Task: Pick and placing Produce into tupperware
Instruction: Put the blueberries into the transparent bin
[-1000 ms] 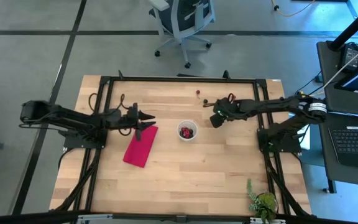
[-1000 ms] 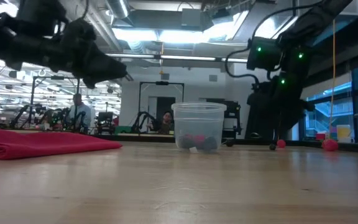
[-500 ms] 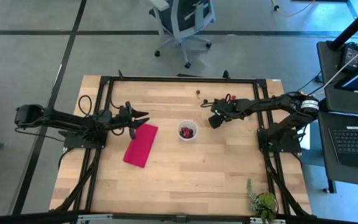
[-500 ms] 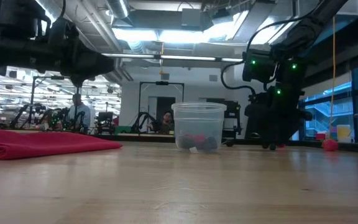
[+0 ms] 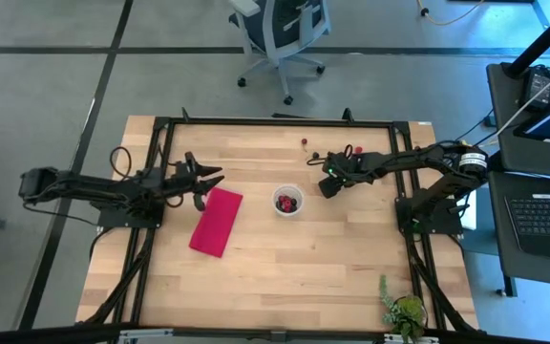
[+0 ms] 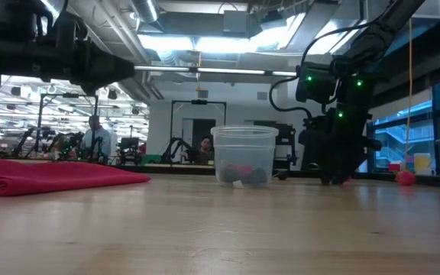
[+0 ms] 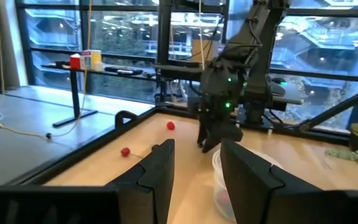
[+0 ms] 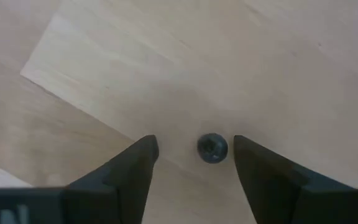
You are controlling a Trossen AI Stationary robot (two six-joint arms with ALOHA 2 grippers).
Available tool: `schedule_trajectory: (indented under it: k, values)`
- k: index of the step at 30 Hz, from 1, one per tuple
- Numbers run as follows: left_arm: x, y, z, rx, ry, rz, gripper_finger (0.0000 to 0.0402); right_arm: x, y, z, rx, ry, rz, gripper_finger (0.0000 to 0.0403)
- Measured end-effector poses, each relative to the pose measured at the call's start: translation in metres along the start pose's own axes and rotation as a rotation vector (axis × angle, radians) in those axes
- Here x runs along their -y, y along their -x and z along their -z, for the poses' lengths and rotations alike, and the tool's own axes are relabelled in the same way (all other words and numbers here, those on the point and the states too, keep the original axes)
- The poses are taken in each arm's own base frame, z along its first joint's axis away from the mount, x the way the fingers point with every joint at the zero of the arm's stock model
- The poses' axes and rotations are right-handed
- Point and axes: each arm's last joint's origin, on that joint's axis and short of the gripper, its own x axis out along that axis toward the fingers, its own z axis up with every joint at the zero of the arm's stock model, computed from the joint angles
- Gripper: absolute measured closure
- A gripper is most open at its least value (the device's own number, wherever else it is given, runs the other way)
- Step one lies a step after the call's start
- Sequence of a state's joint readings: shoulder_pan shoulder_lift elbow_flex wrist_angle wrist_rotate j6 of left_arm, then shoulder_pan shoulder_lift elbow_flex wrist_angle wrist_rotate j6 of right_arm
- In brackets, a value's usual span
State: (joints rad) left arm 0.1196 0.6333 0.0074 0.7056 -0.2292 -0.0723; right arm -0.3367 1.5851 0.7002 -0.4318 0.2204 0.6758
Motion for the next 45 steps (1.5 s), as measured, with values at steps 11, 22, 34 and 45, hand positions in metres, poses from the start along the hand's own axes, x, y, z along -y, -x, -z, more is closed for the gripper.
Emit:
schedule_trajectory:
  k: [11,22,34,45]
  values:
    - [-0.002,0.011,-0.008,0.044,-0.078,-0.014,0.0278,0.000,-0.001,0.000,-0.006,0.001,-0.007,0.0255]
    - [-0.002,0.023,-0.016,0.108,-0.055,0.012,0.0278,0.000,-0.001,0.001,-0.006,0.005,-0.001,0.0322]
    - [-0.001,0.026,-0.014,0.089,-0.058,0.024,0.0278,-0.002,0.002,-0.003,-0.006,0.082,-0.002,0.0348]
    - [-0.001,0.026,-0.013,0.074,-0.062,0.023,0.0278,-0.050,0.073,-0.046,0.045,0.223,-0.065,0.0349]
